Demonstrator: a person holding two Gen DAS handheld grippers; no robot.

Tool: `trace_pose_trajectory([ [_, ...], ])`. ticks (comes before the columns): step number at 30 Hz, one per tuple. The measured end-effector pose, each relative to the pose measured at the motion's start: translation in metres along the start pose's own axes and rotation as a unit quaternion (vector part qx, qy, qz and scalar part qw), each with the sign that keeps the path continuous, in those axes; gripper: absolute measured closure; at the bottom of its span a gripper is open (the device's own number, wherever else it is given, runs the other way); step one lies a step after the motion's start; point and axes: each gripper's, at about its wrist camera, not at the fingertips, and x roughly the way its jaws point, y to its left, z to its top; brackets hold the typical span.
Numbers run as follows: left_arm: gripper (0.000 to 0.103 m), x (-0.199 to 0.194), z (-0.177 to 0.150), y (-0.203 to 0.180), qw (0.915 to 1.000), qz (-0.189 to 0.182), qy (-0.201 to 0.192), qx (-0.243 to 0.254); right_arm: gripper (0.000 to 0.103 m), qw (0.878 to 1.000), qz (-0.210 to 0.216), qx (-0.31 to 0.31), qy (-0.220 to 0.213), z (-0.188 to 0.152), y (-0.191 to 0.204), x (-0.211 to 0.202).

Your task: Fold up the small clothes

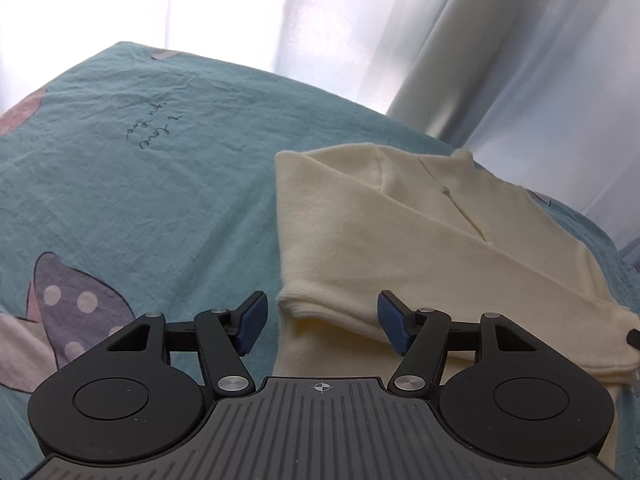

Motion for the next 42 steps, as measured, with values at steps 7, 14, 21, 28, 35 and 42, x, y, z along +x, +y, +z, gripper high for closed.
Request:
trace_pose_trajectory([
  [7, 0.036, -0.011, 0.002, -0.003, 0.9999, 0.009, -0.008, 0.002, 0.098, 0.998, -0.06, -0.023, 0.001, -0.005, -0.005, 0.008],
  [14, 0.032, -0.043, 0.017, -0.022, 0.9973, -0.022, -0.053, 0.045, 0.097, 0.998, -0.057, -0.004, -0.029, 0.008, -0.015, -0.019],
  [21, 0.037, 0.001, 0.008, -0.076, 0.9933, -0.067, 0.007, 0.094, 0.096, 0.995, 0.024, -0.1, 0.009, 0.009, 0.056, 0.012],
  [28, 0.039, 0.033, -0.004, -0.102, 0.987, -0.028, 0.002, 0.158, 0.097, 0.987, -0.012, -0.161, 0.004, -0.002, 0.077, 0.043],
  [35, 0.034, 0.031, -0.006, -0.1, 0.986, -0.025, -0.012, 0.164, 0.096, 0.982, -0.029, -0.186, -0.01, 0.003, 0.078, 0.055],
  [42, 0.033, 0.003, -0.019, -0.083, 0.9874, -0.042, 0.012, 0.152, 0.078, 0.99, 0.027, -0.135, 0.02, -0.016, 0.067, 0.003],
])
